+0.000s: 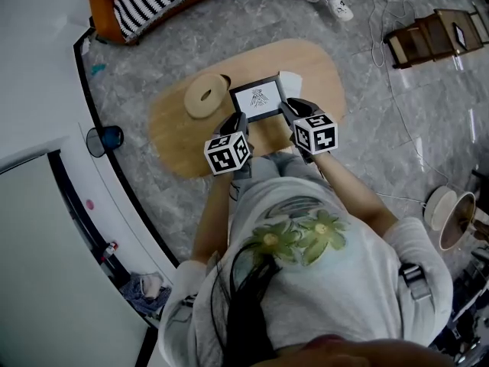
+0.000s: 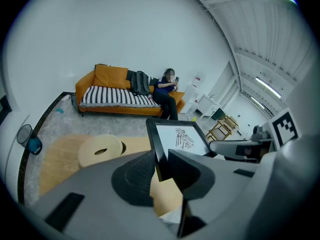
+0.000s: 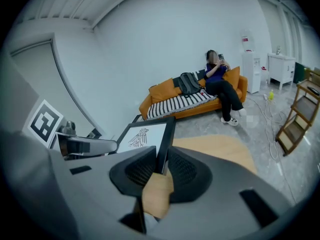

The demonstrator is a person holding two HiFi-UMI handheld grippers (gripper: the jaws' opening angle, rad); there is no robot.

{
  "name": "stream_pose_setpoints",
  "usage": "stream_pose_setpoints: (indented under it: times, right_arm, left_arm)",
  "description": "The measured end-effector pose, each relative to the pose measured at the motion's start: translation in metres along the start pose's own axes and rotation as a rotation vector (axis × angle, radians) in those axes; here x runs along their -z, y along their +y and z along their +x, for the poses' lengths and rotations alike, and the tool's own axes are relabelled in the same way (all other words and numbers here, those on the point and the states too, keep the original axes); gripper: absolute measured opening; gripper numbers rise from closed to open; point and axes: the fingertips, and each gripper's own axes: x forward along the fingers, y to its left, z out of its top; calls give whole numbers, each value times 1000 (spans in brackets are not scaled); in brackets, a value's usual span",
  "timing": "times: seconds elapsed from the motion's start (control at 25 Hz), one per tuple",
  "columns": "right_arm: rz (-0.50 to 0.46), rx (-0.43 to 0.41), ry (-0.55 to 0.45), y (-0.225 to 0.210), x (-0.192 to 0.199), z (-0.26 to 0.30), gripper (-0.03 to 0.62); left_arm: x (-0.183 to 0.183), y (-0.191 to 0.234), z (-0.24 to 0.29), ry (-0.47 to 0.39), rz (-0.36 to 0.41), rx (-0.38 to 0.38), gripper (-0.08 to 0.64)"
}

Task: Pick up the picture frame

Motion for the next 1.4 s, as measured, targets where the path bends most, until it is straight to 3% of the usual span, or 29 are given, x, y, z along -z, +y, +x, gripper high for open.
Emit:
stream_pose_setpoints:
  times: [0.24, 0.64, 1.4]
  right_arm:
    - [-134, 33, -70, 10, -28, -23, 84]
    - [-131, 16, -169, 18, -57, -55, 83]
    - [-154, 14, -255, 20, -89, -88, 80]
  left_arm:
    - [-23, -16, -19, -65, 51, 7, 93]
    - [-52, -40, -44, -153, 116, 31, 94]
    - [-82, -68, -65, -214, 166, 26, 94]
